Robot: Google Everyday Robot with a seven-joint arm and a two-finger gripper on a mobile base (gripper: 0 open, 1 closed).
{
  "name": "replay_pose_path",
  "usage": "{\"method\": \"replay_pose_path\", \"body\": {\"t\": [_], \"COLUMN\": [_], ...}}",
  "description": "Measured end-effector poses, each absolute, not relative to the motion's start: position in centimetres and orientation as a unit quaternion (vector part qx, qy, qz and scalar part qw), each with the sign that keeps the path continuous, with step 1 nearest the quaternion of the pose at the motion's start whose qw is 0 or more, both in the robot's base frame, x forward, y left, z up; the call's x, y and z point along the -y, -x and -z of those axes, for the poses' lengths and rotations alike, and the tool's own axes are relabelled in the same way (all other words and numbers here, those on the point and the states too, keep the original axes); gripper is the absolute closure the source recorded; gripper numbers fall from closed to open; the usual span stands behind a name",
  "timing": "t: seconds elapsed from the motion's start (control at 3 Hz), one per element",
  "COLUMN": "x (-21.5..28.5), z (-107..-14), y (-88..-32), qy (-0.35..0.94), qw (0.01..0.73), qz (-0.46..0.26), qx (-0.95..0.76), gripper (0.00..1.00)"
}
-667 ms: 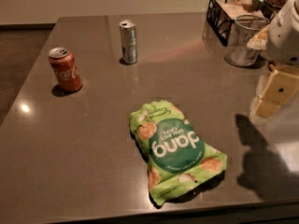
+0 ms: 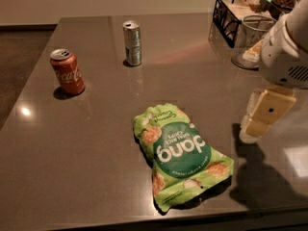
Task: Pick green rice chip bag
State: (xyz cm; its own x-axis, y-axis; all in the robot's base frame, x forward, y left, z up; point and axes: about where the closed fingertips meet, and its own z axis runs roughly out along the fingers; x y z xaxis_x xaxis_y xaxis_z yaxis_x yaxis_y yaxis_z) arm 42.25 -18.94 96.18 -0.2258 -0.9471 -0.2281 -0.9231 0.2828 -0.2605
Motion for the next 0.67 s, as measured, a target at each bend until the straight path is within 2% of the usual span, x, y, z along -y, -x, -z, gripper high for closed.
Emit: {"method": "replay_pose_path", "body": {"t": [0.67], "x": [14.3], "z": [-92.7], "y": [-40.1], "qy": [0.599], "qw": [0.166], "qz": [-0.001], "qx": [-0.783], "gripper": [0.0]}}
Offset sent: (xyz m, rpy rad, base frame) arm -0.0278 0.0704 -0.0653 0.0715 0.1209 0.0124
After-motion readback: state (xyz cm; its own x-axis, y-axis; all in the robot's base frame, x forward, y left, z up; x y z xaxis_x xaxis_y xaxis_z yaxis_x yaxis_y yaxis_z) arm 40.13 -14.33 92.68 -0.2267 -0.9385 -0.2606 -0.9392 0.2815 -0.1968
